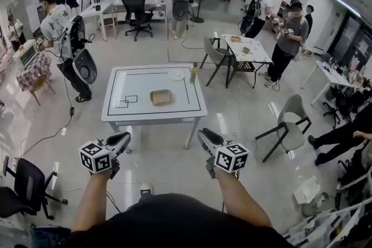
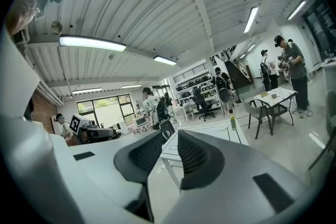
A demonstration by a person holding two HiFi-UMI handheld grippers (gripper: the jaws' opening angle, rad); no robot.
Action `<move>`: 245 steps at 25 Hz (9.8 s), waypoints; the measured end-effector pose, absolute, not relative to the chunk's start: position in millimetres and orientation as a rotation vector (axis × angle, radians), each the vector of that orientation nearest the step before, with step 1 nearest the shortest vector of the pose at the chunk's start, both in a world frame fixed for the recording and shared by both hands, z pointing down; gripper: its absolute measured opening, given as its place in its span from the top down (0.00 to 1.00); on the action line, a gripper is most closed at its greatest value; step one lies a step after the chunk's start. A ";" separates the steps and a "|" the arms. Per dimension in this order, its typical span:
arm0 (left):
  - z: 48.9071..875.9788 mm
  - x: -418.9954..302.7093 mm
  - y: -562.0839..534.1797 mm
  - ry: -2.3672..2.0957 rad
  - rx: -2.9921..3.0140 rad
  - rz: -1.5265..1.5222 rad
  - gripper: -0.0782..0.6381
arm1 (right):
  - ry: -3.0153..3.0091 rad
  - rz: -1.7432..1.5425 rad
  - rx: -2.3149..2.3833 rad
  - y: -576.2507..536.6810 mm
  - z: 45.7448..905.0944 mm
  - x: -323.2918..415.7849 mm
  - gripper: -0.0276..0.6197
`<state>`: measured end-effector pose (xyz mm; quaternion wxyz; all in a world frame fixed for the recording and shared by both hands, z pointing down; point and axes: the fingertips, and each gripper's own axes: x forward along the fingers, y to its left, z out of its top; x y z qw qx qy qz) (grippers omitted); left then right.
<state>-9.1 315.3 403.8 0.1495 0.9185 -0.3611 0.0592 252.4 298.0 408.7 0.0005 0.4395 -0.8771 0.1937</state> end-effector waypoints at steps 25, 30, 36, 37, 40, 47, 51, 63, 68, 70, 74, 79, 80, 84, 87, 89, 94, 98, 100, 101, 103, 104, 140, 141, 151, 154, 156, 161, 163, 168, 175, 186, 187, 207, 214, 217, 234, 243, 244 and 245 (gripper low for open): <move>429.7 -94.9 160.1 -0.931 2.603 0.225 0.86 | -2.676 0.660 1.383 151.6 435.6 160.6 0.80; 431.1 -111.6 132.9 -0.902 2.606 0.235 0.86 | -2.666 0.670 1.390 129.1 437.3 139.4 0.80; 425.9 -131.7 108.0 -0.858 2.612 0.248 0.86 | -2.651 0.686 1.410 107.3 432.0 114.8 0.81; 424.4 -135.2 104.4 -0.853 2.614 0.249 0.86 | -2.649 0.685 1.410 104.4 430.8 110.5 0.80; 422.2 -146.3 93.2 -0.845 2.620 0.247 0.86 | -2.640 0.687 1.419 94.7 430.7 99.7 0.80; 426.2 -171.4 74.2 -0.830 2.615 0.250 0.86 | -2.637 0.702 1.410 73.7 436.4 70.7 0.80; 432.0 -183.5 66.8 -0.813 2.607 0.264 0.86 | -2.637 0.729 1.404 65.0 441.2 57.0 0.80; 442.1 -233.0 35.0 -0.816 2.571 0.279 0.86 | -2.641 0.782 1.362 28.0 449.8 3.4 0.80; 443.4 -255.5 25.2 -0.831 2.558 0.271 0.86 | -2.650 0.790 1.317 19.6 453.1 -23.0 0.80; 443.9 -261.2 21.4 -0.836 2.551 0.270 0.86 | -2.637 0.786 1.302 18.1 454.6 -29.4 0.80; 452.4 -262.8 18.7 -0.817 2.538 0.265 0.86 | -2.587 0.810 1.309 16.5 467.8 -27.6 0.80; 468.4 -260.6 4.5 -0.788 2.519 0.282 0.86 | -2.567 0.843 1.326 5.5 477.7 -25.1 0.80; 470.0 -258.8 0.9 -0.784 2.519 0.284 0.86 | -2.559 0.845 1.325 2.8 480.0 -24.5 0.80; 464.2 -248.3 -13.9 -0.774 2.537 0.275 0.86 | -2.530 0.870 1.323 -9.4 487.3 -17.0 0.80; 458.6 -243.3 -22.0 -0.775 2.547 0.276 0.86 | -2.522 0.859 1.342 -22.8 485.5 -7.9 0.80; 456.3 -240.6 -28.1 -0.777 2.553 0.285 0.86 | -2.519 0.851 1.358 -35.3 483.0 -1.4 0.80; 454.7 -238.2 -56.1 -0.812 2.550 0.280 0.86 | -2.520 0.853 1.380 -67.0 482.4 13.4 0.80; 455.5 -229.5 -79.3 -0.829 2.549 0.276 0.86 | -2.514 0.827 1.378 -89.3 483.5 25.0 0.80; 457.7 -221.2 -90.2 -0.830 2.547 0.278 0.86 | -2.505 0.831 1.380 -101.4 488.1 33.7 0.80; 459.0 -217.0 -95.1 -0.827 2.546 0.281 0.86 | -2.502 0.837 1.383 -107.3 490.7 37.7 0.80; 461.8 -210.4 -105.3 -0.820 2.548 0.292 0.86 | -2.499 0.845 1.390 -119.4 494.5 43.9 0.80; 463.4 -208.1 -110.9 -0.820 2.549 0.299 0.86 | -2.499 0.845 1.392 -125.7 495.8 46.3 0.80; 477.0 -166.0 -245.6 -0.861 2.477 0.304 0.86 | -2.483 0.862 1.336 -281.0 507.8 101.9 0.80; 477.7 -164.9 -247.3 -0.863 2.474 0.304 0.86 | -2.480 0.862 1.336 -283.3 508.8 103.7 0.80; 482.6 -150.1 -265.4 -0.830 2.467 0.328 0.86 | -2.456 0.894 1.327 -294.3 516.6 108.8 0.80; 481.2 -145.3 -268.5 -0.820 2.465 0.332 0.86 | -2.447 0.906 1.334 -294.8 518.0 114.1 0.80; 482.8 -141.8 -271.2 -0.816 2.463 0.336 0.86 | -2.439 0.914 1.342 -296.6 521.8 119.4 0.80; 498.0 -133.2 -276.1 -0.800 2.458 0.357 0.86 | -2.420 0.946 1.354 -299.3 539.0 131.3 0.80; 502.5 -130.5 -278.4 -0.795 2.456 0.361 0.86 | -2.408 0.956 1.350 -300.5 546.4 134.6 0.80; 514.6 -125.1 -281.6 -0.787 2.438 0.376 0.86 | -2.379 0.990 1.347 -302.1 568.0 141.3 0.80; 532.9 -127.7 -291.2 -0.795 2.394 0.379 0.86 | -2.331 1.057 1.348 -305.3 601.9 147.3 0.80; 567.1 -112.2 -298.9 -0.735 2.349 0.419 0.86 | -2.259 1.157 1.329 -302.6 651.9 150.3 0.80; 569.1 -111.2 -300.1 -0.730 2.349 0.424 0.86 | -2.254 1.167 1.326 -302.1 656.4 150.0 0.80; 614.0 -95.4 -300.5 -0.697 2.290 0.495 0.86 | -2.169 1.333 1.231 -292.9 744.3 146.3 0.77; 634.0 -100.5 -296.6 -0.686 2.251 0.528 0.86 | -2.136 1.412 1.187 -291.6 780.7 140.2 0.73; 639.9 -102.4 -296.5 -0.689 2.235 0.530 0.86 | -2.123 1.432 1.176 -291.9 792.9 139.7 0.72; 671.6 -100.6 -290.4 -0.666 2.179 0.553 0.86 | -2.057 1.470 1.113 -286.0 842.2 129.9 0.66; 682.3 -99.3 -284.7 -0.646 2.161 0.569 0.86 | -2.058 1.502 1.096 -289.8 852.0 123.7 0.66; 683.2 -100.0 -284.1 -0.647 2.160 0.570 0.86 | -2.059 1.505 1.096 -289.9 852.3 123.3 0.66; 683.8 -100.7 -283.3 -0.648 2.157 0.570 0.86 | -2.062 1.508 1.096 -290.2 851.9 122.6 0.66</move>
